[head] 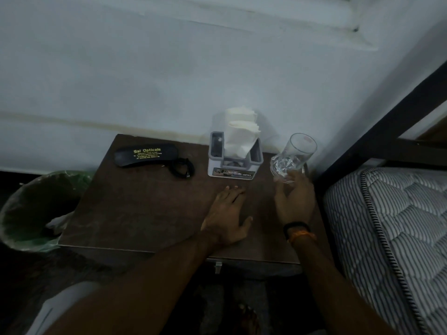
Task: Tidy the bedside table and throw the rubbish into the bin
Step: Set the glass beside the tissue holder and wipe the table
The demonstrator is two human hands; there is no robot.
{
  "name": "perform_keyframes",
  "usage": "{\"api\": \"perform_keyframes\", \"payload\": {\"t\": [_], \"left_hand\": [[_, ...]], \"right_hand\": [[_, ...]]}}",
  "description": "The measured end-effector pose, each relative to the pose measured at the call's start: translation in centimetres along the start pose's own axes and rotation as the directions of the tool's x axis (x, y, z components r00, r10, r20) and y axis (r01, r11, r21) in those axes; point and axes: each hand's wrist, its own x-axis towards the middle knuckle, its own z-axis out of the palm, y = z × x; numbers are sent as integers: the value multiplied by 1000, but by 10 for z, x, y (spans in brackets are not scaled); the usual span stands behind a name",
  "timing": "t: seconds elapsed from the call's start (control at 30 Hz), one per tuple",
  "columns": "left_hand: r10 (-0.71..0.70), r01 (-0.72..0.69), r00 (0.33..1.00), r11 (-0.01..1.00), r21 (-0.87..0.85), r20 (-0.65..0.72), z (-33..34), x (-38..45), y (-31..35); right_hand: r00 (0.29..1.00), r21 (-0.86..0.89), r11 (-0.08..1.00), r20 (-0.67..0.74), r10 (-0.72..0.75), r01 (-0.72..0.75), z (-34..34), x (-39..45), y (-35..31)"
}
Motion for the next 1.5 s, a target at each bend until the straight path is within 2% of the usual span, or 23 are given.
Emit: {"api": "perform_keyframes", "payload": {"t": [0.03,0.1,0.17,0.23,0.3,0.37,0.43,0.77,0.97,1.03,1.1,1.13,1.17,1.2,1.27,1.33,1.4,1.5], "left_hand": [[-40,37,998,997,-65,-43,-4,-2,-1],[-165,140,969,980,-139,-185,-13,-3,0],[-337,271,880,935,-228,-335,-24,2,6],[-479,370,766,874,-314,-429,-36,11,10],[-587,420,708,797,-434,-392,-49,22,11],[-649,446,725,697,-561,-230,-56,30,9],[-624,445,772,667,-597,-122,-59,34,5],[-512,373,854,723,-581,-89,-58,37,5],[-456,377,890,738,-560,-2,-65,37,8],[-450,380,892,782,-493,-26,-70,33,0],[-465,407,883,831,-379,-71,-78,27,-15],[-463,410,879,856,-314,-115,-85,23,-24],[-441,396,883,884,-247,-162,-93,20,-34],[-406,375,891,910,-176,-202,-101,15,-46],[-340,343,906,939,-32,-251,-118,8,-72],[-325,349,919,934,77,-225,-135,3,-98],[-355,380,918,915,136,-174,-151,-2,-122],[-350,378,922,906,190,-167,-169,-6,-153]], "right_hand": [[999,43,999,50,-15,13,3,-2,-6],[984,140,988,177,36,-61,11,-1,-17],[953,211,960,276,125,-186,17,2,-27],[921,260,925,347,177,-276,23,1,-37],[900,314,895,399,177,-316,29,0,-43],[892,367,874,428,144,-318,32,-1,-47],[889,384,865,435,139,-323,35,-2,-49],[878,346,861,431,208,-373,25,2,-42],[861,318,848,432,269,-424,17,4,-40],[874,261,855,329,356,-447,16,-4,-42],[919,196,898,62,390,-395,11,-17,-47],[946,168,937,-55,319,-306,10,-24,-52],[975,127,978,-122,184,-168,10,-30,-56],[991,88,996,-129,17,-5,12,-37,-63],[959,69,957,-43,-280,282,24,-48,-79],[902,96,909,122,-415,405,38,-55,-99],[846,96,900,310,-434,426,57,-56,-122],[795,48,916,480,-371,398,88,-47,-150]]}}
